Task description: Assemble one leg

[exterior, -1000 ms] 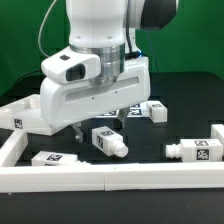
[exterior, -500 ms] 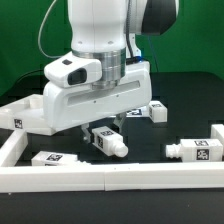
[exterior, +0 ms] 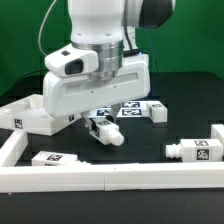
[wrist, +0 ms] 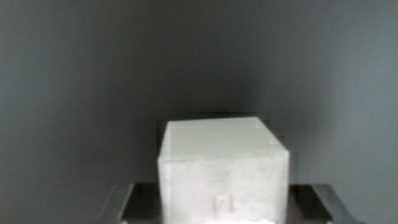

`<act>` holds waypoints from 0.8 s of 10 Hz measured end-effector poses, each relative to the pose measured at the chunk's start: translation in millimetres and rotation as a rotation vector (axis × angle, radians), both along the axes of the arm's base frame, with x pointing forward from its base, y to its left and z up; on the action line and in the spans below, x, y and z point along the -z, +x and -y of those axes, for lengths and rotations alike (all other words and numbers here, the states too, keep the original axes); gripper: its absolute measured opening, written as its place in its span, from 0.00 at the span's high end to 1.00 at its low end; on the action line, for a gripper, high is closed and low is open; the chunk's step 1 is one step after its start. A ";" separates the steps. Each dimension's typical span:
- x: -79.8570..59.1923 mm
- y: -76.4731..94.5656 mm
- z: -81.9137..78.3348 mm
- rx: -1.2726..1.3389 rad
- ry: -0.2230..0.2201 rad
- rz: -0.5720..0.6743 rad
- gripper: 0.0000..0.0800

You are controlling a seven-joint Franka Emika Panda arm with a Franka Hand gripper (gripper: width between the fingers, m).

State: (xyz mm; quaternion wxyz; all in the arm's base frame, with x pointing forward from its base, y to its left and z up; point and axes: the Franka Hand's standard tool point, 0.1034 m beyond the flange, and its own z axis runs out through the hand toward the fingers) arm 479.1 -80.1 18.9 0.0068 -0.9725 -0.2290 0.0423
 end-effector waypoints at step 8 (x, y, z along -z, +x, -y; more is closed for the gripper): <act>-10.8 -0.2 3.8 0.037 0.006 -0.038 0.33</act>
Offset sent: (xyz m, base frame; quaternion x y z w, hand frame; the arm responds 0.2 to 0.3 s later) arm -0.0036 -0.0055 -0.0110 0.0236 -0.0088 0.0213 0.9995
